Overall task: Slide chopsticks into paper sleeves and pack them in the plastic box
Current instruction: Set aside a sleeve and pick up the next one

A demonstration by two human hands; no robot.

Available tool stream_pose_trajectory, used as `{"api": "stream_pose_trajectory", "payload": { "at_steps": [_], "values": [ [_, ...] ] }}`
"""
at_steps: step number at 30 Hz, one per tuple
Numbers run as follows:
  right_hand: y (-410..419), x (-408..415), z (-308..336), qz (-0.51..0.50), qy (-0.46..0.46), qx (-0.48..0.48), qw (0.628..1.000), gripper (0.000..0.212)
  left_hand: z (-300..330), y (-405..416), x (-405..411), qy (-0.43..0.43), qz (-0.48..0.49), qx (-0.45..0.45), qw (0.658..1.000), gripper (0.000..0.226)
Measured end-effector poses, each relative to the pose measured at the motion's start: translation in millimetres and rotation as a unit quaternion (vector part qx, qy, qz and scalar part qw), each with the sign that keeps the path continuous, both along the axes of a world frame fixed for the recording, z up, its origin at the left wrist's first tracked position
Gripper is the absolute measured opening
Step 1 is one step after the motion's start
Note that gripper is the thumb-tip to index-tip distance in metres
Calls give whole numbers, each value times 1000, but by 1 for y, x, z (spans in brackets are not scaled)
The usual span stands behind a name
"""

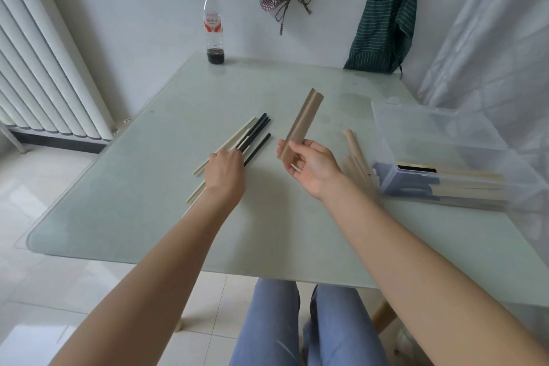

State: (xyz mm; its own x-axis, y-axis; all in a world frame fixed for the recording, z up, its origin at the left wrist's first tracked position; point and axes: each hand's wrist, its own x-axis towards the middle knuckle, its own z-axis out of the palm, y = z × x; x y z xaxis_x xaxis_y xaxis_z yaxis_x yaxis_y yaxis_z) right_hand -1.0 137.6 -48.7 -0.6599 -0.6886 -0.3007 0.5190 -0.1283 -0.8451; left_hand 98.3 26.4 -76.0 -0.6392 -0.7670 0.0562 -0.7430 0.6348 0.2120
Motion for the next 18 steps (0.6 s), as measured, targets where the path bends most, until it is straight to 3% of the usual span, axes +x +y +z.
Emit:
{"api": "stream_pose_trajectory", "payload": {
  "at_steps": [3, 6, 9, 11, 14, 18],
  "values": [
    [1, 1, -4, -13, -18, -26, 999, 15, 1, 3, -1, -32, -10, -21, 999, 21],
    [4, 0, -5, -25, -18, -25, 999, 16, 2, 2, -2, -3, -10, -8, 1000, 22],
    [6, -1, -4, -41, 5, -5, 999, 15, 10, 5, -6, 116, -25, 79, 990, 7],
    [8, -4, -5, -51, 20, 4, 998, 13, 18, 9, -10, 205, -37, 161, 965, 14],
    [14, -8, -6, -73, 22, -1, 997, 8, 29, 19, -17, 328, -46, 254, 909, 20],
    [25, -15, -6, -107, 13, -18, 994, 8, 41, 32, -25, 496, -22, 429, 754, 20]
  ]
}}
